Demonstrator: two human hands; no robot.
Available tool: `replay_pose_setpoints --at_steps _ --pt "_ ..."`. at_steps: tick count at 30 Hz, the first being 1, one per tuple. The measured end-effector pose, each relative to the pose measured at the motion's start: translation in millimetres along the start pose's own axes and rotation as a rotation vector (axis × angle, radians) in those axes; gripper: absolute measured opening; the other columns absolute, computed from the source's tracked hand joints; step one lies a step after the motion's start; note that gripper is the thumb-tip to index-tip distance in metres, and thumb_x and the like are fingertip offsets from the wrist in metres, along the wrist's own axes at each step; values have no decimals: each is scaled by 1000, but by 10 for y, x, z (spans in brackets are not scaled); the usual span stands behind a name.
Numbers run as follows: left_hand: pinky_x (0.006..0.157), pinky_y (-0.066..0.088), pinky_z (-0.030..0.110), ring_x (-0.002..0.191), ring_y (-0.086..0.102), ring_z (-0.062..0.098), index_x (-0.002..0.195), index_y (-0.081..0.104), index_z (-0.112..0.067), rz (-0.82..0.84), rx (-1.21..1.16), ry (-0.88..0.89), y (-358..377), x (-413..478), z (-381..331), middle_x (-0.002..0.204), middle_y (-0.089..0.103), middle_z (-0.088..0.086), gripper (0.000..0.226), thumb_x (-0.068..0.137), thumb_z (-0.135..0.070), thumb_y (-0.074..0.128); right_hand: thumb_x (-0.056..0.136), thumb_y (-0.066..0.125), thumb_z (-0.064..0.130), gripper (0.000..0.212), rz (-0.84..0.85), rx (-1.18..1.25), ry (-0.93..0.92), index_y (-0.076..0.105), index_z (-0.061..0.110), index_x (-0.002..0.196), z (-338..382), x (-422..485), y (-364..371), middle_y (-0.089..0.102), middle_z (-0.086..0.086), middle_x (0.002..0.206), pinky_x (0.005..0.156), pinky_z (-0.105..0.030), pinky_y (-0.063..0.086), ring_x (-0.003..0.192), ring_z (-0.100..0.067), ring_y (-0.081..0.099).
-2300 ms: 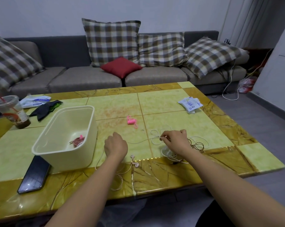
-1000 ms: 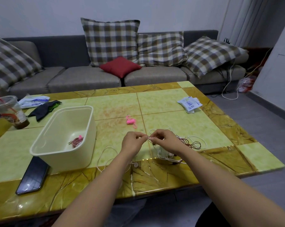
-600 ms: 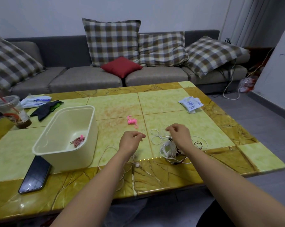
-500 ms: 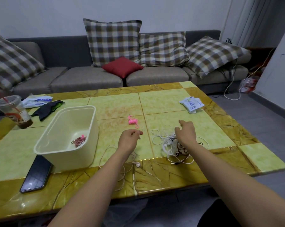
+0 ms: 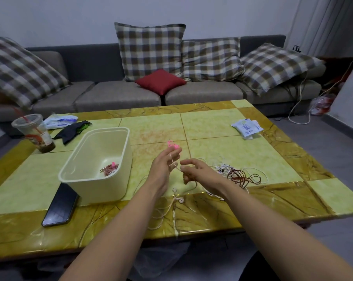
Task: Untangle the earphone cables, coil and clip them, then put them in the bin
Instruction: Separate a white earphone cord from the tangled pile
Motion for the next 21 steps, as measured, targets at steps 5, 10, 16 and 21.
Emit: replay_pose_setpoints --at_steps 5,10,16,21 --pt "74 48 27 85 61 13 119 65 -16 -125 586 32 -341 -43 174 97 69 -2 28 96 -14 49 96 61 29 23 -118 -173 -52 73 9 94 -9 -50 -86 53 17 56 56 -17 33 53 0 43" --pt "87 44 36 105 51 20 74 74 -32 -269 1013 67 -486 -183 383 92 67 -2 19 83 -45 63 100 54 29 27 -298 -218 -139 66 16 80 -43 -124 -109 55 10 67 66 -26 37 65 -4 48" --pt "68 54 27 73 64 20 84 66 -7 3 140 -116 -187 -461 442 80 68 15 30 101 -24 49 100 53 27 30 -557 -271 -233 66 10 80 15 -111 -280 57 4 67 62 -30 35 66 -11 50" --pt "49 44 20 44 37 7 97 58 -8 -40 -434 -191 -31 -456 369 55 35 -5 22 104 -22 42 100 51 28 29 -439 -465 -203 65 12 80 -84 -63 -159 53 5 66 59 -33 29 61 -10 46"
Point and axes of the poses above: each hand's wrist, its own x-axis towards the middle knuckle, its own y-axis out of the palm, z = x × y, the point moved 7 cm from there along x, towards the middle knuckle
